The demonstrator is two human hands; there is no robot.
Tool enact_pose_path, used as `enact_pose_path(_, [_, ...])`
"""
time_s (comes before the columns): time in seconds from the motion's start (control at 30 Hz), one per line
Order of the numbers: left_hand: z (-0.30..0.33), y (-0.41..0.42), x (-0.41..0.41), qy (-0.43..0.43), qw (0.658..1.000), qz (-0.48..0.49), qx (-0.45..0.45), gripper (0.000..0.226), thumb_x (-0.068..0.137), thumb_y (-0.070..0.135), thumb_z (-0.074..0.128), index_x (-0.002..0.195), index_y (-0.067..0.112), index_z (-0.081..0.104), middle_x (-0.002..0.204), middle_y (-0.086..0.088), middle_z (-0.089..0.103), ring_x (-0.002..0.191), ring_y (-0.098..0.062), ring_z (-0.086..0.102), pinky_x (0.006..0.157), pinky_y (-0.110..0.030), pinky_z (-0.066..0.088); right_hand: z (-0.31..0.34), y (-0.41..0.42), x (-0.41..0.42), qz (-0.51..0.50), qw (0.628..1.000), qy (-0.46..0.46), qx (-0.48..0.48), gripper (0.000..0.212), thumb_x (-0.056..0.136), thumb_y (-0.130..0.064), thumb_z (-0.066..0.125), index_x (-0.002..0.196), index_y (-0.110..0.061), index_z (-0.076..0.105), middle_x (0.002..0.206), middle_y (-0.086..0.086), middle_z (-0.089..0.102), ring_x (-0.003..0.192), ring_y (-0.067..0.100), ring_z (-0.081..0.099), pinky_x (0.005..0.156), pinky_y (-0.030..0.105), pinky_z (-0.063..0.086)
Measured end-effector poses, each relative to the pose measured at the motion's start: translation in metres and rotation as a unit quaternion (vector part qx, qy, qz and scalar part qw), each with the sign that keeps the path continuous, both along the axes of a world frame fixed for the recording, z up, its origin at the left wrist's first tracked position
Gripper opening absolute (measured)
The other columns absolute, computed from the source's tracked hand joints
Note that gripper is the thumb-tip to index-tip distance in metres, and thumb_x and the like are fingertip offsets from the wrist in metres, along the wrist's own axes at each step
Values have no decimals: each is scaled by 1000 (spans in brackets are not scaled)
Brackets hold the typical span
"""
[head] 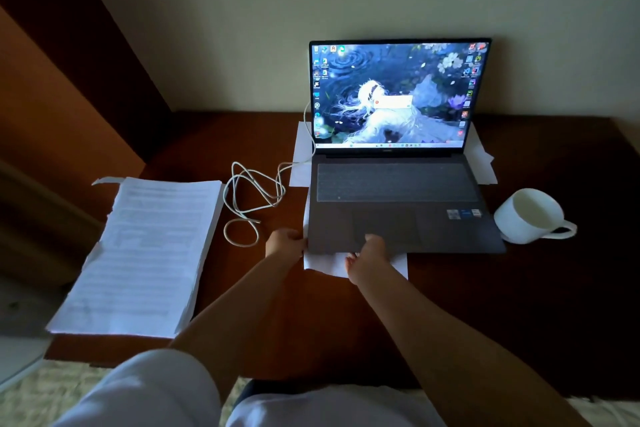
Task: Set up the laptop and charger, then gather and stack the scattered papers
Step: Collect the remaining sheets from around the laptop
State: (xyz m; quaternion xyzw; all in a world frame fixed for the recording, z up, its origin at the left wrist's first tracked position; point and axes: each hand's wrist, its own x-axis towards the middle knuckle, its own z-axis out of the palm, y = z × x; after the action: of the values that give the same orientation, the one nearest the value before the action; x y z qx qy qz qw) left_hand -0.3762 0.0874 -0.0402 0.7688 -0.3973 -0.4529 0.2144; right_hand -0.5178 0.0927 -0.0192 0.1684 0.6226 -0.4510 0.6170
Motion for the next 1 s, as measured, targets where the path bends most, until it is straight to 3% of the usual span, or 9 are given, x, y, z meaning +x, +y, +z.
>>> enact_pose_path(0.1, [3, 1, -5, -4, 1000, 7, 12, 9, 87, 10, 62, 83, 6, 69, 75, -9, 61, 76, -24, 58, 77, -36, 52, 0, 0, -5, 19, 999, 12, -31, 26, 92, -17, 58, 116, -10, 51, 104, 13, 61, 98, 26, 62, 86, 35, 55])
enact_pose_path(0.27, [7, -5, -2, -2, 999, 11, 42, 14, 86, 7, 65, 73, 5, 61, 66, -8, 56, 66, -22, 56, 73, -38, 55, -2, 1, -12, 98, 991, 49, -82, 40, 100, -14, 41, 138, -3, 37, 139, 20, 44, 123, 34, 50, 93, 40, 51])
enact_pose_path(0.53, [36, 7, 18, -11, 985, -60, 160, 21, 89, 13, 64, 73, 3, 55, 60, -6, 53, 41, -10, 42, 38, -19, 35, 0, -4, -14, 30, 998, 21, -48, 56, 82, -19, 71, 129, -16, 43, 112, 12, 57, 98, 29, 60, 85, 45, 55])
enact_pose_path(0.67, [65, 14, 23, -90, 965, -118, 217, 17, 91, 10, 60, 76, 2, 59, 65, -7, 53, 51, -12, 46, 46, -19, 39, -10, -8, -12, 47, 996, 11, -75, 56, 76, -19, 72, 127, -16, 49, 116, 12, 59, 96, 28, 62, 62, 40, 58])
enact_pose_path(0.8, [72, 56, 41, -146, 898, -190, 369, 17, 95, 10, 52, 78, 8, 56, 67, 0, 58, 65, -10, 48, 61, -19, 42, -17, -12, -11, 39, 995, -6, -92, 58, 77, -17, 69, 128, -15, 43, 117, 12, 59, 97, 28, 63, 61, 37, 56])
enact_pose_path(0.83, [79, 63, 41, -140, 902, -177, 368, 4, 92, 8, 56, 89, 7, 58, 75, 0, 59, 73, -12, 53, 68, -21, 47, -16, -12, -10, 47, 994, -3, -94, 57, 77, -17, 68, 129, -15, 43, 115, 12, 61, 95, 27, 65, 59, 36, 56])
enact_pose_path(0.9, [94, 73, 37, -160, 921, -164, 316, 32, 88, 1, 60, 119, 3, 54, 104, -5, 56, 106, -22, 57, 88, -27, 49, -11, -6, -6, 66, 992, -9, -105, 52, 79, -16, 66, 127, -15, 46, 110, 11, 65, 92, 25, 67, 57, 32, 58])
enact_pose_path(0.93, [106, 78, 30, -167, 926, -164, 297, 42, 88, -2, 59, 128, 1, 48, 120, -9, 52, 120, -26, 51, 89, -26, 48, -8, -2, -6, 69, 992, -20, -105, 47, 81, -16, 65, 125, -14, 48, 109, 11, 66, 91, 25, 67, 60, 32, 59])
enact_pose_path(1.0, [119, 84, 20, -211, 929, -128, 276, 44, 88, -4, 58, 129, -7, 45, 135, -17, 47, 125, -28, 49, 63, -18, 49, -2, 3, -4, 93, 990, -6, -106, 35, 85, -17, 62, 119, -11, 53, 105, 12, 66, 90, 25, 66, 67, 34, 59])
